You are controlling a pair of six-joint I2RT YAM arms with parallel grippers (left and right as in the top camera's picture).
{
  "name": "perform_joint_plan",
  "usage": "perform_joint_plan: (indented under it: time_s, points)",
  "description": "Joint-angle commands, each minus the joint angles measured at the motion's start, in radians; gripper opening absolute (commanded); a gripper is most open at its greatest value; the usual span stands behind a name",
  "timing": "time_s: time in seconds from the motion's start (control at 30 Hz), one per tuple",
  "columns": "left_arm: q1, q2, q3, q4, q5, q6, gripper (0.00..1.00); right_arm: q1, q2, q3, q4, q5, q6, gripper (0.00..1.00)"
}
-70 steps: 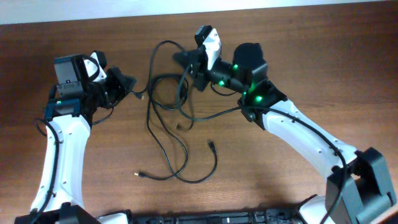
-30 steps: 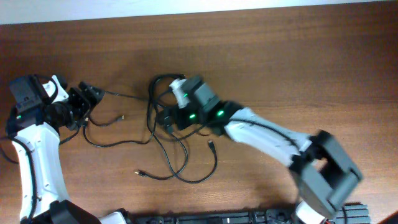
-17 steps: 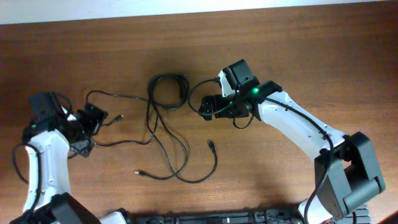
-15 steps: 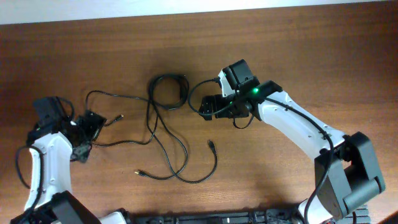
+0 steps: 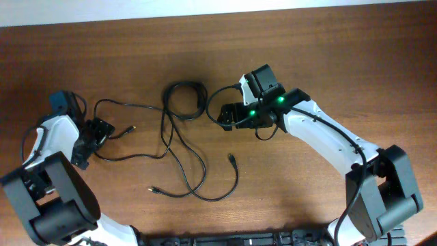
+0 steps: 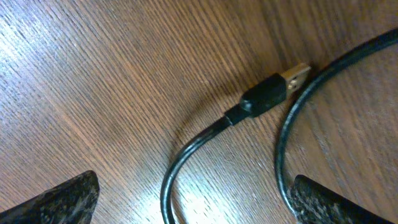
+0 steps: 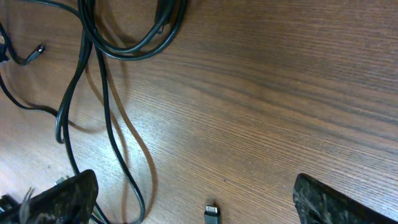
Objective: Untangle cables
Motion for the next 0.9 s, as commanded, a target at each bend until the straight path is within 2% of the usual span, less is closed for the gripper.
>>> perform_joint_plan:
  time_s: [0.0, 0.1, 0.17, 0.2, 0.23, 0.27, 0.3, 0.33, 0.37, 0.4, 0.63, 0.87]
  points:
    - [-0.001, 0.04, 0.019, 0.024, -0.011, -0.04, 0.99, 0.005, -0.024, -0.003, 0.005, 0.002, -0.01, 0.99]
    - [-0.018, 0.062, 0.019, 0.043, -0.01, -0.051, 0.98, 0.005, -0.024, -0.003, 0.005, 0.001, -0.01, 0.99]
    - [-0.043, 0.084, 0.018, 0.043, -0.01, -0.051, 0.76, 0.005, -0.024, -0.003, 0.005, 0.001, -0.01, 0.99]
    - [-0.061, 0.1, 0.018, 0.043, -0.01, -0.051, 0.72, 0.005, -0.024, -0.003, 0.004, -0.003, -0.01, 0.98]
    - [-0.078, 0.116, 0.018, 0.043, -0.01, -0.051, 0.72, 0.005, -0.024, -0.003, 0.004, -0.003, -0.01, 0.99]
    - [-0.089, 0.128, 0.016, 0.041, -0.01, -0.051, 0.64, 0.005, -0.024, -0.003, 0.003, -0.003, -0.01, 0.99]
    - [-0.095, 0.134, 0.016, 0.036, -0.01, -0.051, 0.53, 0.005, -0.024, -0.003, 0.0, -0.003, -0.01, 0.99]
    - [-0.098, 0.135, 0.016, 0.029, -0.011, -0.051, 0.37, 0.005, -0.024, -0.003, -0.005, -0.003, -0.01, 0.99]
    - [-0.098, 0.135, 0.016, 0.029, -0.011, -0.051, 0.15, 0.005, -0.024, -0.003, -0.012, -0.003, -0.01, 0.99]
    - [-0.098, 0.135, 0.016, 0.029, -0.011, -0.05, 0.0, 0.005, -0.024, -0.003, -0.016, -0.002, -0.01, 0.99]
    - [-0.098, 0.117, 0.046, 0.016, -0.078, 0.014, 0.0, 0.005, -0.024, -0.003, -0.019, -0.002, -0.01, 0.99]
    - [-0.066, -0.05, 0.121, 0.043, -0.078, 0.014, 0.0, 0.005, -0.024, -0.003, -0.019, -0.002, -0.01, 0.99]
